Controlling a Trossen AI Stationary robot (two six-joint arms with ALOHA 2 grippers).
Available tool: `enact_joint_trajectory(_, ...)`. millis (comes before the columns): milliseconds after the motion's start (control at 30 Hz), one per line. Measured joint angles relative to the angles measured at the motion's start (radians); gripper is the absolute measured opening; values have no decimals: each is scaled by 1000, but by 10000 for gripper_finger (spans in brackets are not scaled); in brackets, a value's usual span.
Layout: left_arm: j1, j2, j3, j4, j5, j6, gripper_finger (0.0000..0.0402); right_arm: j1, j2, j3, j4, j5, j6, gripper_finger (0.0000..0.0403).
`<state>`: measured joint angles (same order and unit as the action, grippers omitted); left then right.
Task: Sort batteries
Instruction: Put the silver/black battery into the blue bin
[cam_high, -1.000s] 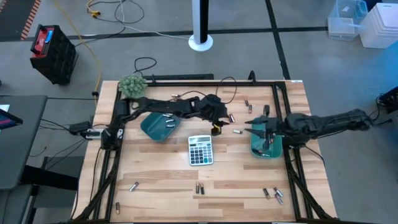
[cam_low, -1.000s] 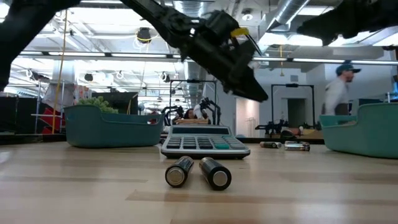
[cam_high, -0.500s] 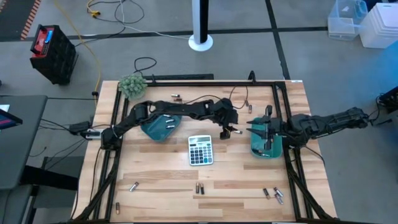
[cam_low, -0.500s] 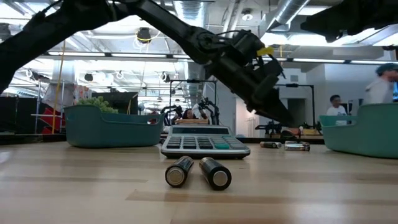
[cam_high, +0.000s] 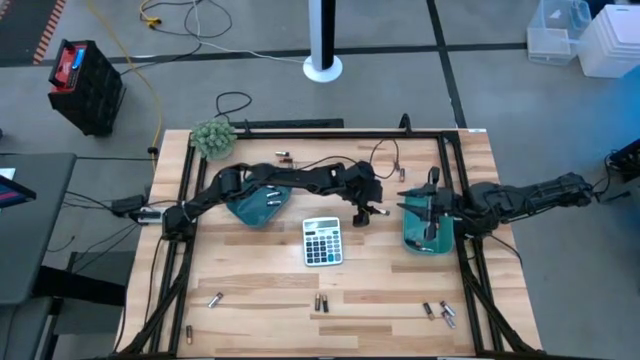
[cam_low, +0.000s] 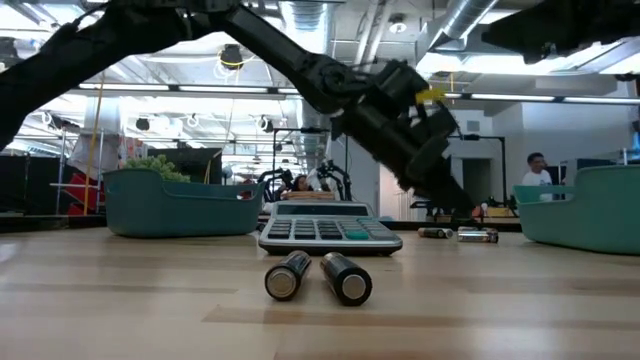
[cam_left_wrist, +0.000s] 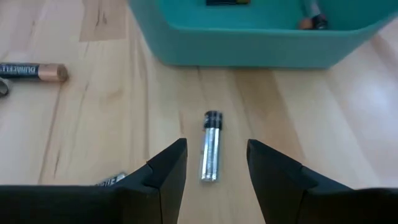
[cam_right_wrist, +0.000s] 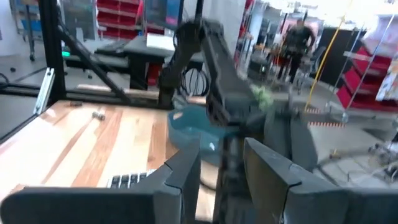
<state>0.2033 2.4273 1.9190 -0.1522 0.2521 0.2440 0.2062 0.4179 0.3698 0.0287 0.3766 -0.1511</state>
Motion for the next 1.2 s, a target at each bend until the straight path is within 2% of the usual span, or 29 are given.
enact_joint_trajectory(167,1,11,0,-2,0,-2,163,-1,0,0,66,0,-41,139)
enact_joint_trajectory(400,0,14,1,30,38,0,163,-20,0,0,61,0,-33,139)
enact_joint_trajectory(800,-9,43,5,29,30,10,163,-20,0,0,64,0,-33,139)
enact_joint_trajectory(1000,-13,103,76,6,12,-1,163,-26,0,0,66,0,-32,139)
enact_joint_trajectory(1200,-14,109,88,-17,5,1,149,-32,0,0,58,0,-25,139)
